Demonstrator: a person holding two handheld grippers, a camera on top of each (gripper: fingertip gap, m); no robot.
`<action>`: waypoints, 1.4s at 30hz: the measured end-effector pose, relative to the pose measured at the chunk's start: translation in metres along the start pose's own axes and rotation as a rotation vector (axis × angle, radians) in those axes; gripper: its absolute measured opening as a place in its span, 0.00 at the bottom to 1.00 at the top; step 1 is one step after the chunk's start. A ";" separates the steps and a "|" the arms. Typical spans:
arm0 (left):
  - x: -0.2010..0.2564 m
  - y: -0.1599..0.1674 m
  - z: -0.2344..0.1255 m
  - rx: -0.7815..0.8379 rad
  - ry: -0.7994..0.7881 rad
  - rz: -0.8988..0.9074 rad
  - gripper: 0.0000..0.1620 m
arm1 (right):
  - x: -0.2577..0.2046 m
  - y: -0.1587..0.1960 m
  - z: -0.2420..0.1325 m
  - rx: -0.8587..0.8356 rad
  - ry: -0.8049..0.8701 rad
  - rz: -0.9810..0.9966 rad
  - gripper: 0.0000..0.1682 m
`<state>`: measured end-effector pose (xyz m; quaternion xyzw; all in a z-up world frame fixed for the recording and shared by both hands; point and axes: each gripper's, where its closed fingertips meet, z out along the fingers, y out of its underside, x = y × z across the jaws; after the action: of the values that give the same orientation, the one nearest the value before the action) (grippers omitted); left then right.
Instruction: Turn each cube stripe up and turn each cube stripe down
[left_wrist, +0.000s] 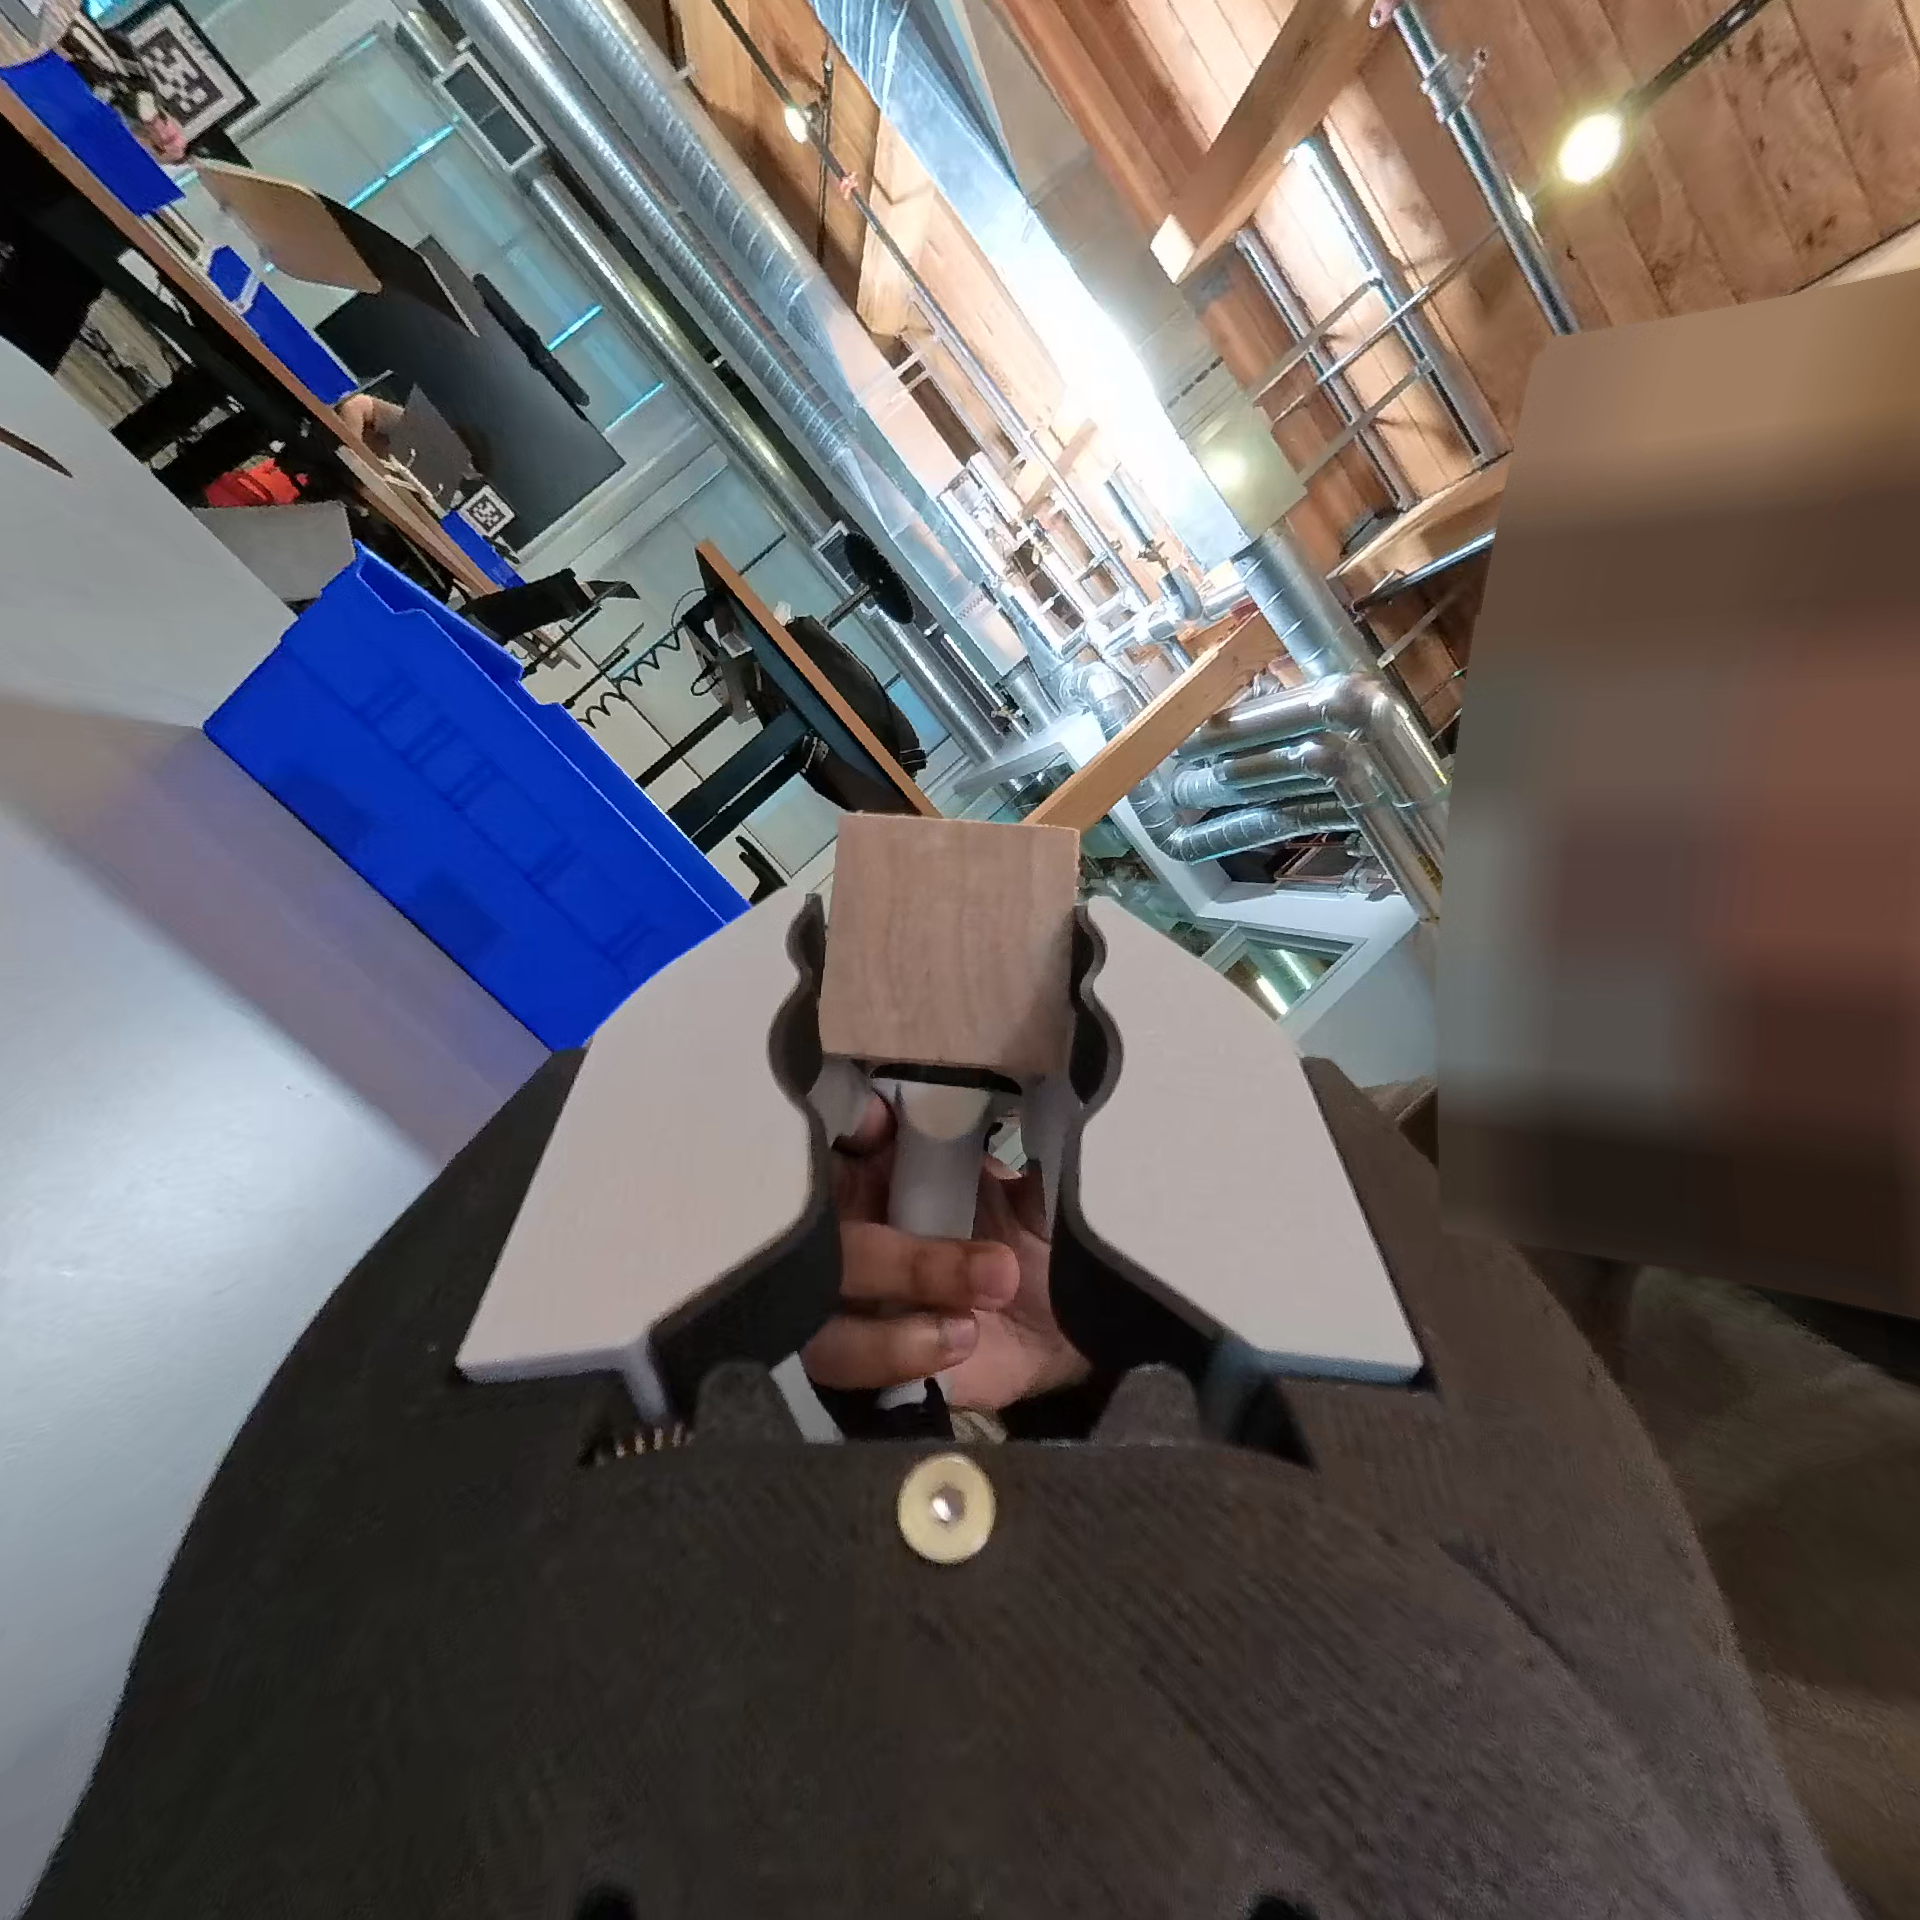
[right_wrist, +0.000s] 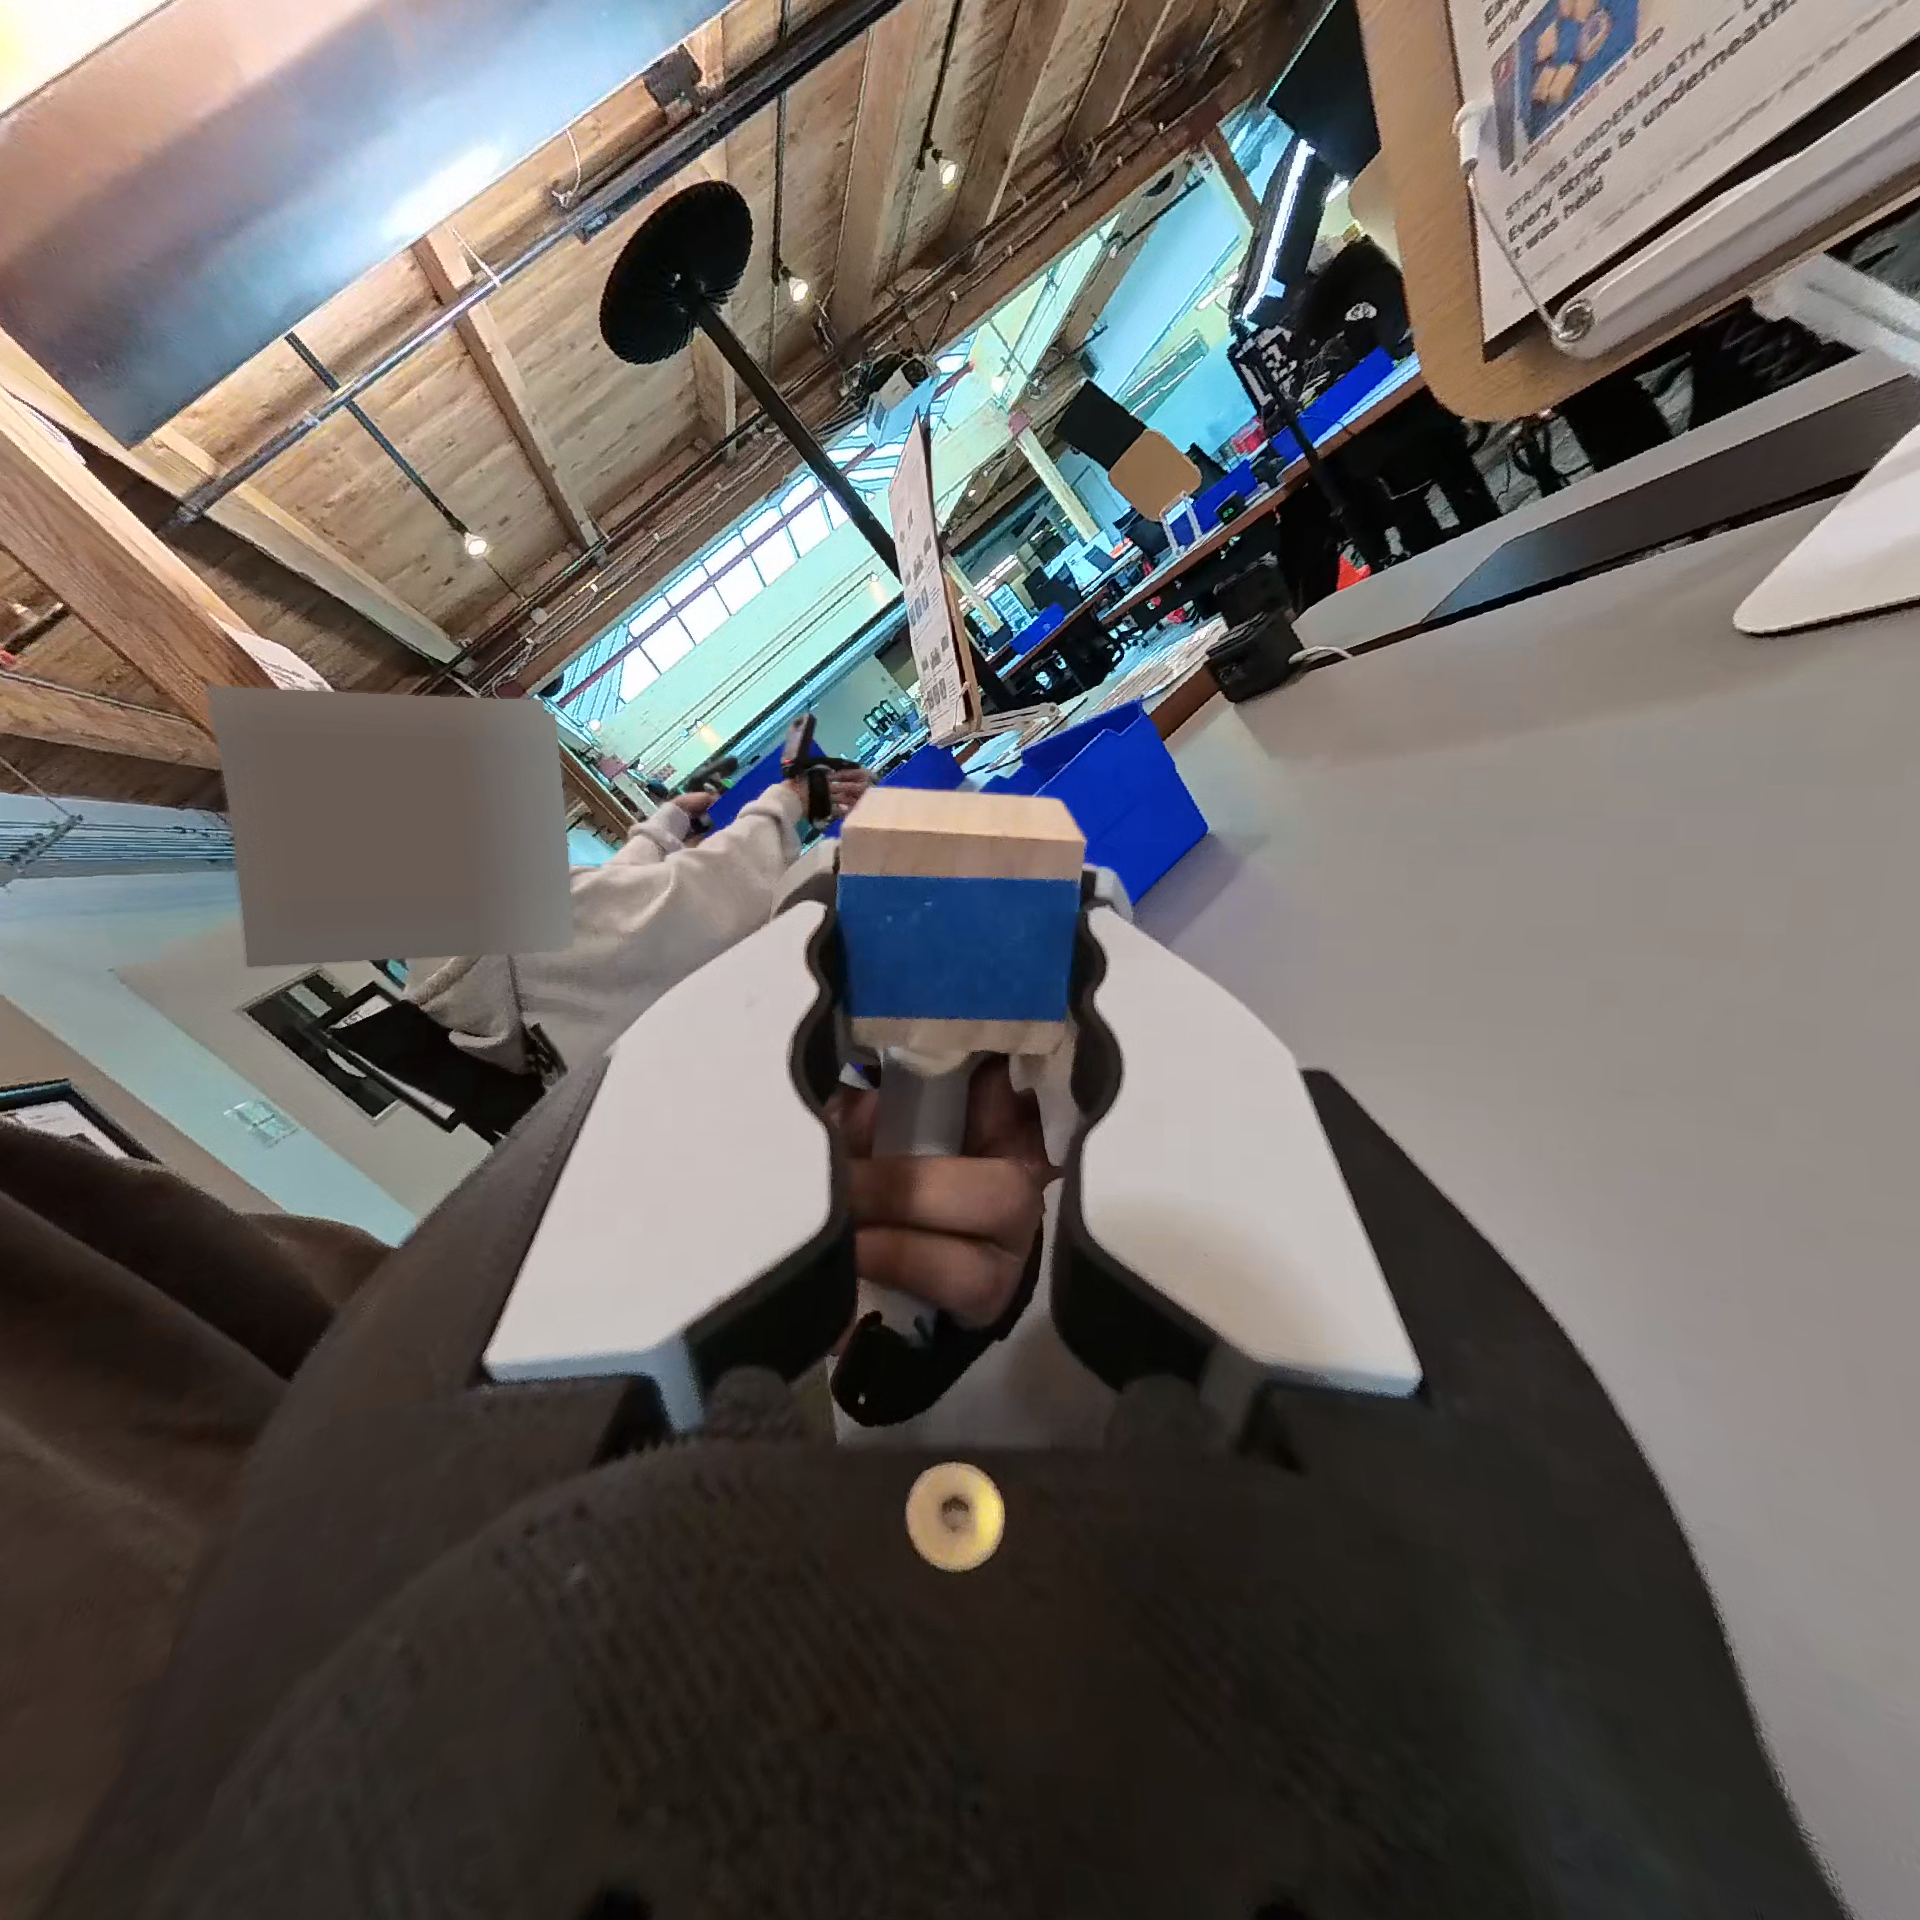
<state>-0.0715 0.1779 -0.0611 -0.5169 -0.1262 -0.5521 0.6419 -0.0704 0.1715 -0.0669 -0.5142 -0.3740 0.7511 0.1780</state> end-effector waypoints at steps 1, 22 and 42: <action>-0.001 0.000 0.000 -0.004 -0.005 -0.005 0.28 | 0.001 -0.001 -0.001 0.002 -0.001 0.009 0.25; -0.021 -0.020 -0.017 0.052 -0.132 -0.041 0.46 | -0.001 -0.022 -0.011 -0.015 0.078 -0.266 0.25; -0.023 -0.011 -0.015 -0.033 -0.206 0.064 0.46 | 0.053 -0.188 -0.163 0.091 0.716 -0.459 0.26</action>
<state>-0.0952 0.1804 -0.0786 -0.5852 -0.1658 -0.4773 0.6342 0.0340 0.3911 0.0079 -0.6377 -0.3599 0.4816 0.4815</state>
